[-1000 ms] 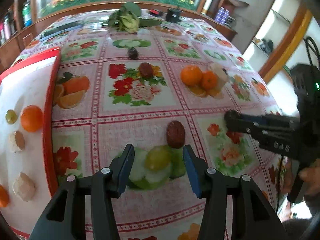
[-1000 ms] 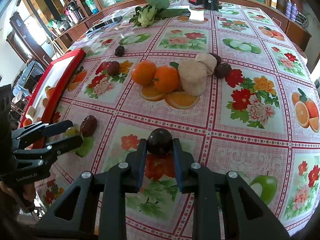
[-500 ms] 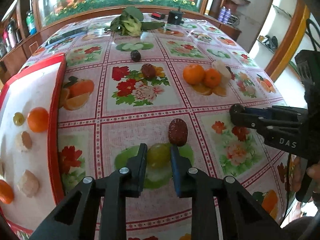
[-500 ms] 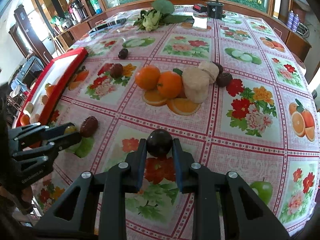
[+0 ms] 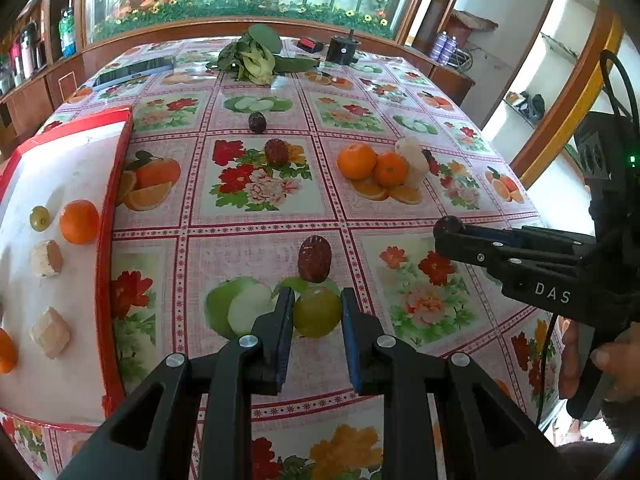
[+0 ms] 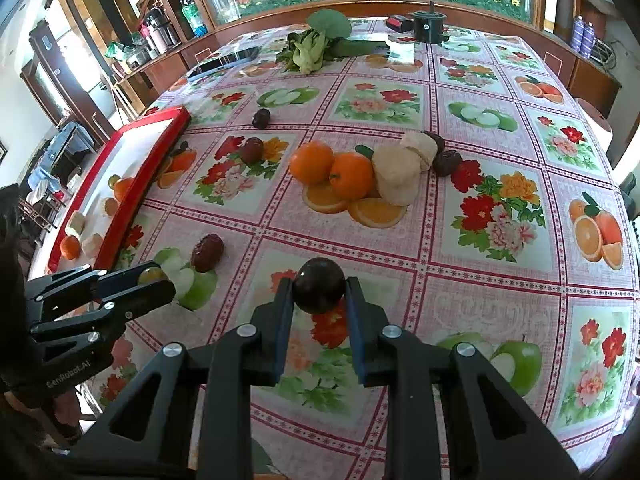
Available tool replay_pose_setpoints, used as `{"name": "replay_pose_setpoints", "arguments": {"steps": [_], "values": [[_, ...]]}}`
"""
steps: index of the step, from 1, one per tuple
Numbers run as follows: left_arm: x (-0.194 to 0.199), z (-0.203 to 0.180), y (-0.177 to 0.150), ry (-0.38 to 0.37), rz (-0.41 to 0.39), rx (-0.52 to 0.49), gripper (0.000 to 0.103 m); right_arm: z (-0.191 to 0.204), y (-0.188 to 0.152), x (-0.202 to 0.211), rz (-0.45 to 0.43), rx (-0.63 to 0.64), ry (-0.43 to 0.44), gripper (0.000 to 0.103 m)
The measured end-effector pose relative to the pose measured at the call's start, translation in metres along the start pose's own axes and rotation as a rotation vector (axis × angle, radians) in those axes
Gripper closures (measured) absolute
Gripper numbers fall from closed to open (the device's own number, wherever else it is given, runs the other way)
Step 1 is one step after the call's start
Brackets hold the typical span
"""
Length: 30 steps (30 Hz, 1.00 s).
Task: Organize fruits
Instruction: 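Carry both grapes in the tools over the white tray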
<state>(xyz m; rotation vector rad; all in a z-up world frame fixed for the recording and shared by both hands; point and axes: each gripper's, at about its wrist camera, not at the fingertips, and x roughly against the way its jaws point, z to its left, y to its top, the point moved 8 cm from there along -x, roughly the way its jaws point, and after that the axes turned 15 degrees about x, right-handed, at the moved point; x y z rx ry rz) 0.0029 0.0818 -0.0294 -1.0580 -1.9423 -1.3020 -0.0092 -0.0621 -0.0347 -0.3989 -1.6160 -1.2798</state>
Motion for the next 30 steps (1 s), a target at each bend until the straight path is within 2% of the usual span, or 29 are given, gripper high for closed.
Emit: {"name": "replay_pose_setpoints", "arguments": {"steps": [11,22,30], "values": [[0.02,0.018,0.017,0.013,-0.047,0.035,0.081,0.035,0.031,0.0,-0.015,0.053,0.023,0.076],[0.05,0.068,0.036,0.057,-0.104,0.098,0.081,0.098,0.075,-0.016,-0.025,0.147,0.098,0.075],[0.077,0.123,0.06,0.121,-0.165,0.154,0.081,0.154,0.113,-0.032,-0.036,0.224,0.159,0.075]]}}
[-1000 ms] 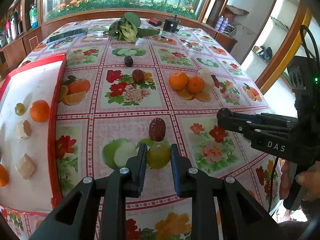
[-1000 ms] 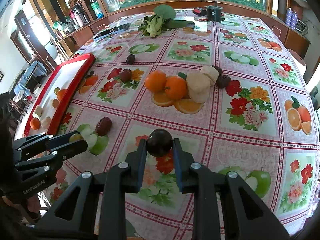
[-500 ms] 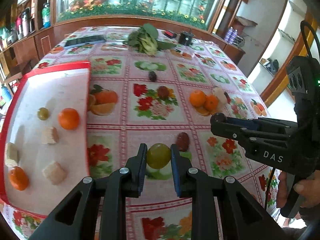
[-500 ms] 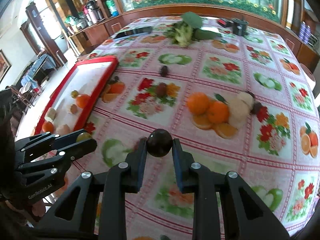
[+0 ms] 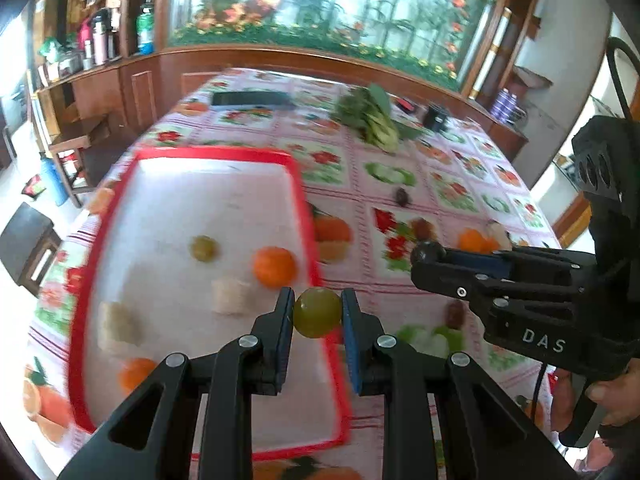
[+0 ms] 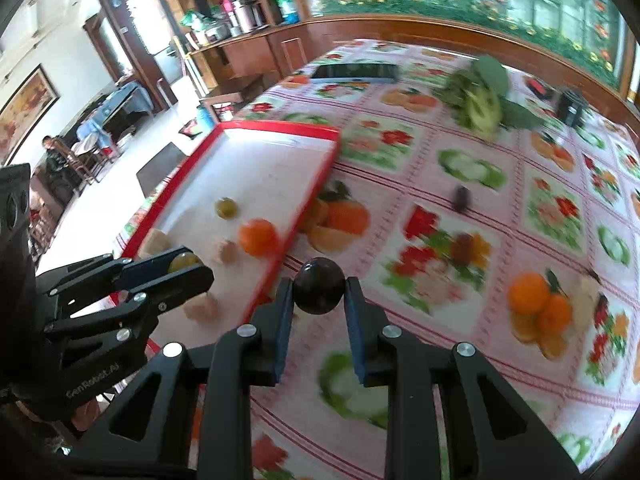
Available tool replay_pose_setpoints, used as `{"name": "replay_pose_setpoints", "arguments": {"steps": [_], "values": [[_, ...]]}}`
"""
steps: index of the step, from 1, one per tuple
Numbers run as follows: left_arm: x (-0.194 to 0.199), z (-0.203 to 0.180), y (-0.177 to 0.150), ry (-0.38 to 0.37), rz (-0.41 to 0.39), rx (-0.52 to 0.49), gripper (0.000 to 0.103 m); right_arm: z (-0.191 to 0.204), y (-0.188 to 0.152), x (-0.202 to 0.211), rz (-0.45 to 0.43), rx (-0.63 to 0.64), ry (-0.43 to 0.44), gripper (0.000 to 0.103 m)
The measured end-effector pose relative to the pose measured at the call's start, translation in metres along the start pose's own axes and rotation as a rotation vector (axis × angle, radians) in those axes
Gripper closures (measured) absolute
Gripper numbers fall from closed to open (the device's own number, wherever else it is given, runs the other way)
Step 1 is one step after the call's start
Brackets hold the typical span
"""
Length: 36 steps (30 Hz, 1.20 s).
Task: Organize fruits
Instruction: 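Carry both grapes in the tools over the white tray, then open the left tool to drop the green grape while the right tool releases the dark grape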
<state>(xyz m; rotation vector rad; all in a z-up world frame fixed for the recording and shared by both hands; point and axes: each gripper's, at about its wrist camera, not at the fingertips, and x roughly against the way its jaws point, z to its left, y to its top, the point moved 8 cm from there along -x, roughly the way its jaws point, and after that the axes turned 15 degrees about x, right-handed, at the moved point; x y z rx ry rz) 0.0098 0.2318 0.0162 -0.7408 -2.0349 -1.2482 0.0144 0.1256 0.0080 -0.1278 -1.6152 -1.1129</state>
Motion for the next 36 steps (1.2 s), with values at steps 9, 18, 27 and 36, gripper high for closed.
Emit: {"name": "replay_pose_setpoints", "arguments": {"steps": [9,18,27,36], "values": [[-0.001,0.066,0.034,0.092,-0.034,0.074,0.081,0.037,0.042,-0.044,0.023,0.055,0.048,0.075],[-0.03,0.103,0.045,0.132,0.013,0.135,0.081,0.047,0.065,-0.093,0.079,0.077,0.07,0.075],[-0.049,0.109,0.046,0.136,0.056,0.138,0.081,0.05,0.068,-0.12,0.119,0.101,0.075,0.075],[-0.056,0.112,0.043,0.153,0.076,0.146,0.08,0.048,0.067,-0.129,0.135,0.107,0.076,0.075]]}}
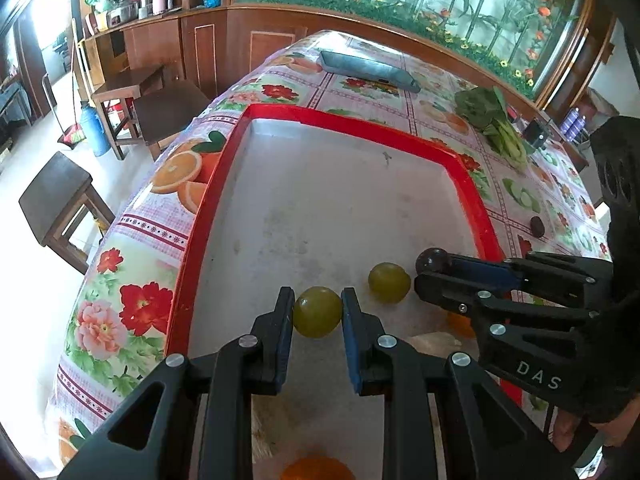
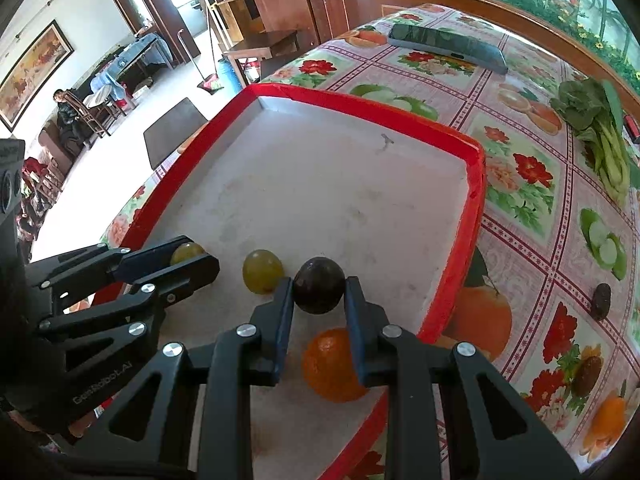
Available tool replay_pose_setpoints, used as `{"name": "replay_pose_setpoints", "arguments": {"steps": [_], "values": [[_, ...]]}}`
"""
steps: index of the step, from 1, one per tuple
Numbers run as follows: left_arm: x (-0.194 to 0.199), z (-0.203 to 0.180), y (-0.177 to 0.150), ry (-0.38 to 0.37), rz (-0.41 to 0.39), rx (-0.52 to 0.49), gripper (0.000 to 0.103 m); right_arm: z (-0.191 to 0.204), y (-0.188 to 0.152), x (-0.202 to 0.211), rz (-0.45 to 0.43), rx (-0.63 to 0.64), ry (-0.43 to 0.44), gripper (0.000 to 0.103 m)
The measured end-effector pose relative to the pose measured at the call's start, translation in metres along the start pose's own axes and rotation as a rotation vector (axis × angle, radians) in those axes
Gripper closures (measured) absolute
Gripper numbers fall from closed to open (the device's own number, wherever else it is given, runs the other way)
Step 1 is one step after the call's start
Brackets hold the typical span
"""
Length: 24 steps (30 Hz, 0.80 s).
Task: Organize fruits
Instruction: 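Open the left tool to drop the green grape while the right tool releases the dark grape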
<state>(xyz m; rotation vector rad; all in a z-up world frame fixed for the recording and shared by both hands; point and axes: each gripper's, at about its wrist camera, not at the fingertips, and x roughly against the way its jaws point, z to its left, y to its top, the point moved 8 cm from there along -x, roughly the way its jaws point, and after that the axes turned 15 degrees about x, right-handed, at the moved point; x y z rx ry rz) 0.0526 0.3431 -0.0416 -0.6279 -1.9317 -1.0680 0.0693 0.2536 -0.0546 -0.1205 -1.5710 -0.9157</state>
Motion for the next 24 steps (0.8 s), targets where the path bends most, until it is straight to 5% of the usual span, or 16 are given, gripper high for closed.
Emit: {"name": "replay_pose_setpoints", "arguments": {"steps": [3,5,12,18,24], "values": [[-0.001,-0.002,-0.001,0.0,0.013,-0.001,0.08,0.0,-0.001,0.0,0.002,-0.002,-0.003,0.072],[-0.002,-0.003,-0.003,0.003,0.019,-0.006,0.078,-0.001,-0.001,-0.001,0.004,-0.01,-0.005,0.059],[0.007,0.001,-0.003,0.03,-0.012,-0.004,0.054,-0.002,-0.005,0.01,-0.002,-0.023,-0.012,0.059],[0.018,-0.001,-0.005,0.02,-0.035,-0.004,0.052,0.002,-0.01,0.022,-0.005,-0.038,-0.014,0.056],[0.027,-0.008,-0.012,-0.012,-0.041,0.002,0.052,0.003,-0.022,0.045,-0.011,-0.086,-0.022,0.039]]}}
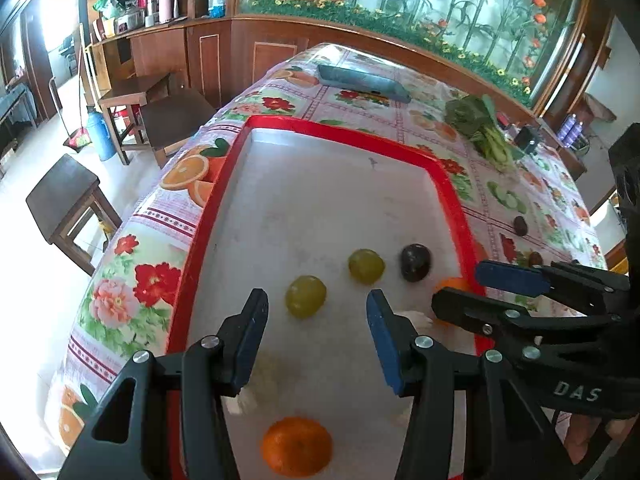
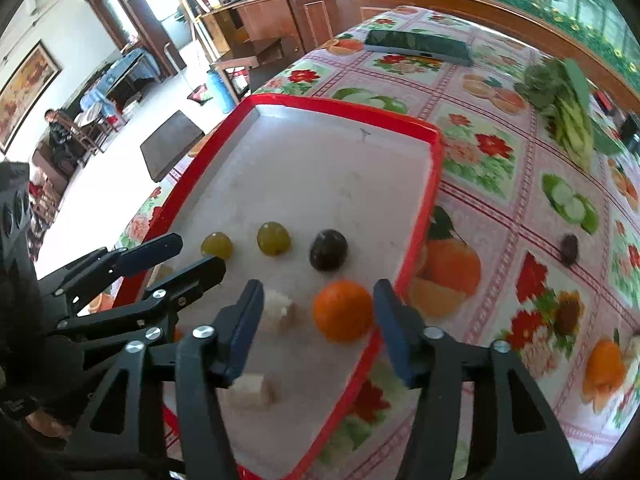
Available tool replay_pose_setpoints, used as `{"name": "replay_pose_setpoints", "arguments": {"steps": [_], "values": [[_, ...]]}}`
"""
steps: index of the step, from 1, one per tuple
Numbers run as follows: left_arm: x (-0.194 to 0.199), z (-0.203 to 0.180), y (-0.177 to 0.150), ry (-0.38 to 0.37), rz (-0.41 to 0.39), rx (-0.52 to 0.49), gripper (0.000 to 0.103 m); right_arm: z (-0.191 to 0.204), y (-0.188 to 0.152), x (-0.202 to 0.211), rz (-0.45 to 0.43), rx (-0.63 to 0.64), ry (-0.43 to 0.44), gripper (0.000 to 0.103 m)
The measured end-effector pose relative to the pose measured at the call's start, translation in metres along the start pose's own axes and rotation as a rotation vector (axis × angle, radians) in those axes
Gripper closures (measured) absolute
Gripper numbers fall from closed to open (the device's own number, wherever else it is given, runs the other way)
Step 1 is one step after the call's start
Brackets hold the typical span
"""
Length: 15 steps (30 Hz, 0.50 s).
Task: Organize fruits
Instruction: 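Open the left tool to drop the green grape while the right tool releases the dark grape, then move both open tools back over the fruit pile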
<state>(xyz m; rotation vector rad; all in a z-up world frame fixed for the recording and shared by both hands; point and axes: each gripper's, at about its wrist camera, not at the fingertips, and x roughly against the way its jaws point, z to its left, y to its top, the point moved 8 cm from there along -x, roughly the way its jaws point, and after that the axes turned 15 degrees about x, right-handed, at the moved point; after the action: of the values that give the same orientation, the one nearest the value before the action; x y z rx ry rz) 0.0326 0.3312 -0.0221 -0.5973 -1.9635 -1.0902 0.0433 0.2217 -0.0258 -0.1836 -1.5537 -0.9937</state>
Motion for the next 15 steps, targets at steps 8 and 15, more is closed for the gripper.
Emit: {"name": "replay_pose_setpoints", "arguments": {"steps": [8,15], "values": [[0.011,-0.027,-0.017,-0.048,-0.003,-0.022,0.049,-0.021,-0.036,0.05,-0.004,-0.004,-0.215,0.002],[0.023,-0.069,-0.036,-0.071,-0.008,-0.063,0.048,-0.053,-0.081,0.087,0.03,-0.087,-0.163,0.001]]}}
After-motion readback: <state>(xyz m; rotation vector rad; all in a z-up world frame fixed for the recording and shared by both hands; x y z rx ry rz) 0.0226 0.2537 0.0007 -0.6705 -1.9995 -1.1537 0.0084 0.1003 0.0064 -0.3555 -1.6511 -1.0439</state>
